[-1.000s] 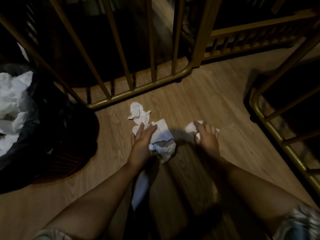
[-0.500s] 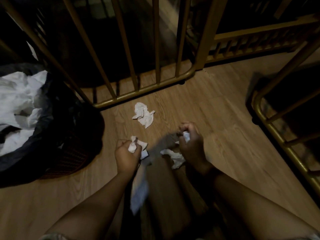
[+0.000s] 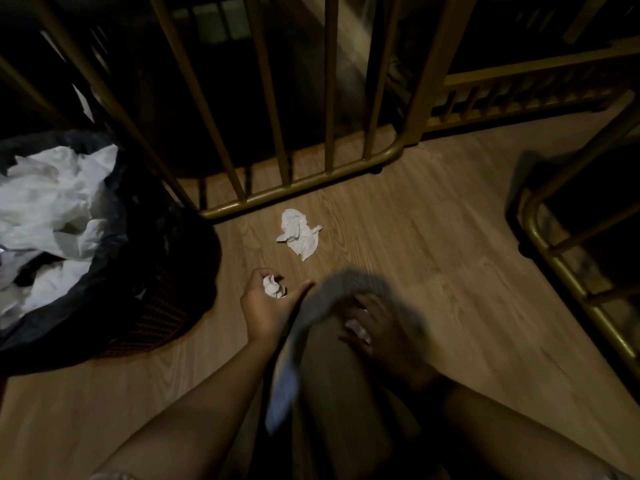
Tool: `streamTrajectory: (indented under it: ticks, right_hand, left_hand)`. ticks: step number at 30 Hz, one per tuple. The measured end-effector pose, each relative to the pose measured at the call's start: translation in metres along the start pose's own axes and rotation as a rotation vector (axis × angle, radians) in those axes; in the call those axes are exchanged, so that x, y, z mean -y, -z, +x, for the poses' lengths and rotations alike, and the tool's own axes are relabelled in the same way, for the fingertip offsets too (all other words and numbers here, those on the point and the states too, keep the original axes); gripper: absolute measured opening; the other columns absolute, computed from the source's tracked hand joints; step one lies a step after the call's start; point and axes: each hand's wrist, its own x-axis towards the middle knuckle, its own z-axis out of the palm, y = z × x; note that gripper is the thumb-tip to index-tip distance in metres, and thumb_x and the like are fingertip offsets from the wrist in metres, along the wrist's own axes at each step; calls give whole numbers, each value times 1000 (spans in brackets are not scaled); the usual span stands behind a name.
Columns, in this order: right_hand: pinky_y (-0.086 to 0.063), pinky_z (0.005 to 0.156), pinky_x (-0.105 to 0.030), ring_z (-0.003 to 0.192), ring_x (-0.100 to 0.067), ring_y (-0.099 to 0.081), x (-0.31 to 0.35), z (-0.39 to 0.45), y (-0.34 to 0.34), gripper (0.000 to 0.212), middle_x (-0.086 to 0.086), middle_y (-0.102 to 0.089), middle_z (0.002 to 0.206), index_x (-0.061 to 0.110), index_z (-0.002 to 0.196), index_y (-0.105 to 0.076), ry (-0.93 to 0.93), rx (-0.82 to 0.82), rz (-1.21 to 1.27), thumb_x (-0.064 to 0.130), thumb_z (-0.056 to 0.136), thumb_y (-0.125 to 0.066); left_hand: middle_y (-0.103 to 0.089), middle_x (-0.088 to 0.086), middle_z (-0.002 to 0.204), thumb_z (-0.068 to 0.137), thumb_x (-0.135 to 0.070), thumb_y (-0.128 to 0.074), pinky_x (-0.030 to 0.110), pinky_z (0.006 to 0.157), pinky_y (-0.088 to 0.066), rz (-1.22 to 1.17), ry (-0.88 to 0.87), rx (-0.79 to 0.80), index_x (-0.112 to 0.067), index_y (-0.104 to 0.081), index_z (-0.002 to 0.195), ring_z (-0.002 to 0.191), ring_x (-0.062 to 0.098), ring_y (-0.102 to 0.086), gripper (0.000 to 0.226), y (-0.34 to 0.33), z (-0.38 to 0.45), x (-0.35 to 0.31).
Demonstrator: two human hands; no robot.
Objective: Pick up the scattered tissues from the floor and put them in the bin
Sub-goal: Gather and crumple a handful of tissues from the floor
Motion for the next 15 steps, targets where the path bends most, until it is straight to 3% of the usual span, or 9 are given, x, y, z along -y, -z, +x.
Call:
streamTrajectory:
  ticks: [4,6,8,10,13,15]
  right_hand:
    - [-47,99,-52,118,-25,-54,-3,21,5,29,-15,-63,121,8,112,-64,-87,-194,102,24,89,-58]
    - [-54,86,-34,98,-8,-61,6,38,17,18,-6,-66,103,10,106,-63,-189,-307,213,17,90,-61]
    - [-52,68,-20,79,1,-60,14,56,30,4,5,-62,86,17,93,-60,-274,-388,297,15,91,-61]
    - [-52,60,-21,70,-6,-60,16,74,36,8,2,-59,77,17,84,-57,-316,-445,386,14,91,-61]
    - [-49,56,-21,65,-10,-58,19,96,41,14,-1,-57,72,14,80,-56,-321,-468,482,18,92,-62]
    - [-49,56,-24,65,-12,-58,21,105,42,19,0,-58,71,15,79,-57,-285,-474,461,26,92,-63]
  left_hand:
    - [-64,5,95,72,-9,-75,21,80,-49,93,-123,-13,-17,-64,91,88,12,-59,24,-6,18,-2]
    - [-61,12,108,75,2,-64,10,90,-42,70,-146,-9,-13,-70,95,98,8,-53,26,-11,29,-5]
    - [-62,13,115,78,2,-60,10,97,-38,33,-202,-20,-10,-72,101,109,12,-54,28,-18,41,-10]
    - [-58,11,129,81,6,-60,10,101,-37,14,-223,-4,-7,-69,111,119,16,-52,34,-27,53,-16]
    - [-36,-6,141,87,8,-58,-5,99,-21,53,-236,63,-8,-60,128,131,3,-32,44,-38,69,-27]
    - [-32,-5,148,92,-13,-60,7,111,-22,156,-306,191,-11,-54,136,137,5,-27,45,-45,84,-21]
